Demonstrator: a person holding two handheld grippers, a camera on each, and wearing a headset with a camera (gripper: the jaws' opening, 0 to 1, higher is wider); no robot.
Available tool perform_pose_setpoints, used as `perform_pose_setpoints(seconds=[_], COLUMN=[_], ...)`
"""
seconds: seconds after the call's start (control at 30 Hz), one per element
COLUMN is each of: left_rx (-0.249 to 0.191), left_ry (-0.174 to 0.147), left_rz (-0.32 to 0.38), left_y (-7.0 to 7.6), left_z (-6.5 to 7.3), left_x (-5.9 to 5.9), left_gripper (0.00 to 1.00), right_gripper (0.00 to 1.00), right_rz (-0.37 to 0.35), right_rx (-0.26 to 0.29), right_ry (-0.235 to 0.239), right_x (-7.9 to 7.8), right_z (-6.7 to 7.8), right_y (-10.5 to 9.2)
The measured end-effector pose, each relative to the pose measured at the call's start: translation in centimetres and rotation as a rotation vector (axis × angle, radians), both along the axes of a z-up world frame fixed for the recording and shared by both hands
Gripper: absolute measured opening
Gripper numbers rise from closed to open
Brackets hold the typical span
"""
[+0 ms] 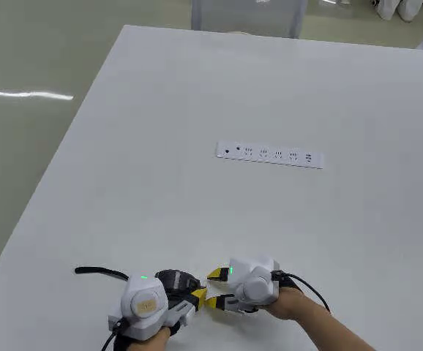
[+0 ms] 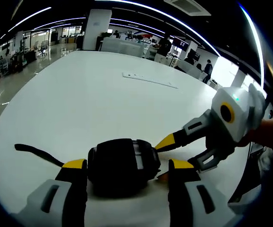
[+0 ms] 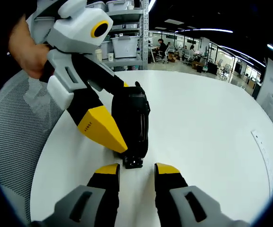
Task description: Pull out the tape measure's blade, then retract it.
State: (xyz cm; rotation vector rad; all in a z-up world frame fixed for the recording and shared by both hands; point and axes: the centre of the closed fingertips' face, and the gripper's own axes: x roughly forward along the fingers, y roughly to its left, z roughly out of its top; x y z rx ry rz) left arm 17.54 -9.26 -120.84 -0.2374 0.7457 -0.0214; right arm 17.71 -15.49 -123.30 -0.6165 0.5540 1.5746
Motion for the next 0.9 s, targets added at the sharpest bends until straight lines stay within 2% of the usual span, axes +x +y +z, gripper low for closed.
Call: perform_pose_setpoints(seconds=[0.17,0.27,0.43,0.6,0.87,0.9], left_rx=[0.008,-0.004,0.022,0.037,0.045,0.045], left_ry=[-0.004,-0.008,-0.027,-0.041,-0.046,-0.049], left_rz=[-0.03,-0.075,-0.116,-0.204,-0.323,-0.329], left_y=[0.4,0.3,1.1,1.0,1.0,1.1], left_z=[0.5,0.8,1.5,2.3,3.4,3.6], left_x=[-0.4,-0.7,-1.1,-1.5,-2.4,-2.5], left_gripper=[0.69,0.69,0.71,0.72,0.75,0.76], right_gripper=[0.31,0.34,0.4,0.45,0.54,0.55], right_rz=[-0.031,-0.055,-0.127,-0.178,-0.336,-0.338], right_rx=[0.003,0.013,0.019,0.028,0.075,0.079], right_ry=[0.003,0.001,0.007,0.005,0.036,0.041], right_x=[-0.1,-0.2,-0.2,-0.3,-0.7,-0.9], right_z=[0.6,1.2,2.1,3.2,5.6,5.7], right_y=[-0.5,-0.9,-1.7,-2.8,-5.2,-5.4])
